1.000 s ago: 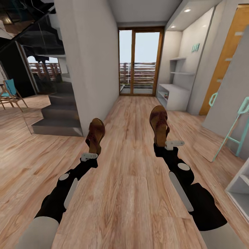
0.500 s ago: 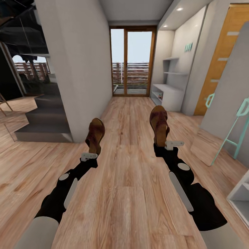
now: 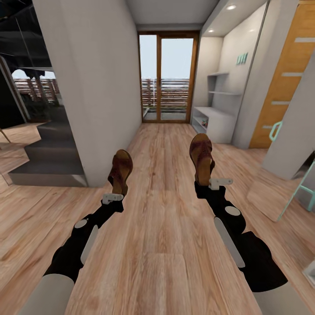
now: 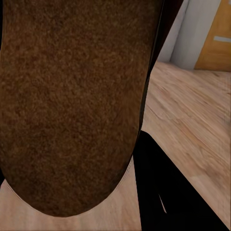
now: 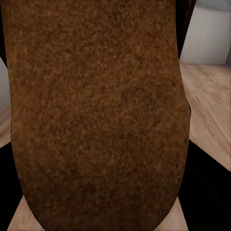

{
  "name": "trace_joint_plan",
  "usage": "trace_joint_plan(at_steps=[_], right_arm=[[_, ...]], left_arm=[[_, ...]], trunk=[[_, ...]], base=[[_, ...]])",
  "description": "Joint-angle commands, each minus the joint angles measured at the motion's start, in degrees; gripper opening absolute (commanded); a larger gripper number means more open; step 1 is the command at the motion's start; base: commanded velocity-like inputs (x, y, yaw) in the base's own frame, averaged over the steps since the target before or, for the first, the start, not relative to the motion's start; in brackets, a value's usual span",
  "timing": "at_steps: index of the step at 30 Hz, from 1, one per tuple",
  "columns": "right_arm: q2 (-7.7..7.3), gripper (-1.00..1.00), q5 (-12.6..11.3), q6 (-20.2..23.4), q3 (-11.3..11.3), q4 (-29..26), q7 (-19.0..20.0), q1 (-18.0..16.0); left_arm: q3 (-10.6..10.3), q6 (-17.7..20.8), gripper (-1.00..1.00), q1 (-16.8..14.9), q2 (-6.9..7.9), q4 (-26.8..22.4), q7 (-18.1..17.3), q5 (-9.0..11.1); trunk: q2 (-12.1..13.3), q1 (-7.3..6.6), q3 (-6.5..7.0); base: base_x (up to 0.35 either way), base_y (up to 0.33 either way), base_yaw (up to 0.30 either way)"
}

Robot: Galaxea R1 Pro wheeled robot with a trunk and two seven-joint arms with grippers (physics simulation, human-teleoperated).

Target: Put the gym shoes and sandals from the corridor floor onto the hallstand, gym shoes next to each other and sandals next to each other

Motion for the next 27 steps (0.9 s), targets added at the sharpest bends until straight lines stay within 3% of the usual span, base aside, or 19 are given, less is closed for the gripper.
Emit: trace_joint_plan(at_steps=[1,27], right_arm=[[-0.07,-1.0,-0.52,0.15,0.16,-0.08,-0.6,-0.06],[-0.06,-1.0,-0.52,0.15,0.16,-0.08,-0.61,-0.06]], left_arm=[[0.12,0.47,-1.0,-0.03,-0.02,-0.06,-0.43,0.42],[0.12,0.47,-1.0,-0.03,-0.02,-0.06,-0.43,0.42]], trunk=[[-0.02,0.02,-0.06],[-0.02,0.02,-0.06]], base=[[0.348,0.0,0.0],[0.348,0.0,0.0]])
